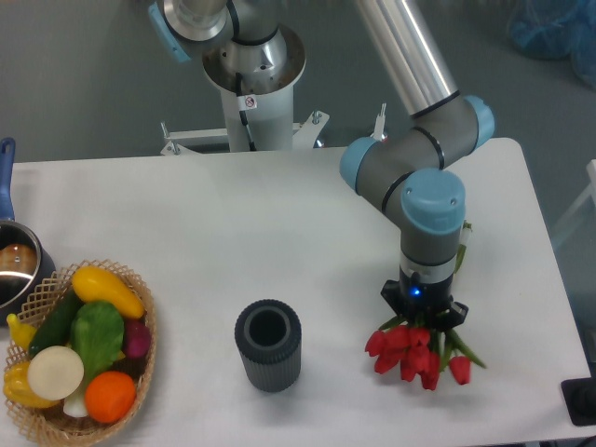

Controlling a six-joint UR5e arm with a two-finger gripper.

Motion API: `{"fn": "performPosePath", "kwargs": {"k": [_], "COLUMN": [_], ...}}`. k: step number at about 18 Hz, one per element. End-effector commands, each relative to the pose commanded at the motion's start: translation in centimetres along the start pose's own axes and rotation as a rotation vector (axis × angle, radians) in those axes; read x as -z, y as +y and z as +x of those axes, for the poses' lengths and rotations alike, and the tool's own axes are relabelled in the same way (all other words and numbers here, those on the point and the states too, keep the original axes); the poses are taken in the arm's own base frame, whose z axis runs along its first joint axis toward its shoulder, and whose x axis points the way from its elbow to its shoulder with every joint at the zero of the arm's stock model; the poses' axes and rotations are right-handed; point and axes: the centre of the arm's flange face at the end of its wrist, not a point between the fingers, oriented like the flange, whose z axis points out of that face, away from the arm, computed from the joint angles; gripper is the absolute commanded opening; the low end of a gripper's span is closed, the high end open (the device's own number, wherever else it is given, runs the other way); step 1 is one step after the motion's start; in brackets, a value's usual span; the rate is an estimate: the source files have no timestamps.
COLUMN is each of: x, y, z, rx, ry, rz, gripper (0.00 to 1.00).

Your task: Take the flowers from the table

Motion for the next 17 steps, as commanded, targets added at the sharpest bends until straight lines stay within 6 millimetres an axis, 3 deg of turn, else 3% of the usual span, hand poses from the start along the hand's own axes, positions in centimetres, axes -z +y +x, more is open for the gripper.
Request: {"fn": "performPosePath", "kwargs": {"k": [3,7,11,17], "x": [2.0,6.1,6.6,7.4], "y": [1.1,0.5,0.2,3.2], "z": [-2.0,-6.1,-8.0,-9.9], "rx": [0.028,0.047,0.045,-0.077], "ry": [0.0,0.105,0.13,0.152], "rz": [-0.009,-0.068,-0.088,-0.154], "gripper": [0.0,0.0,0.01,0.0]}}
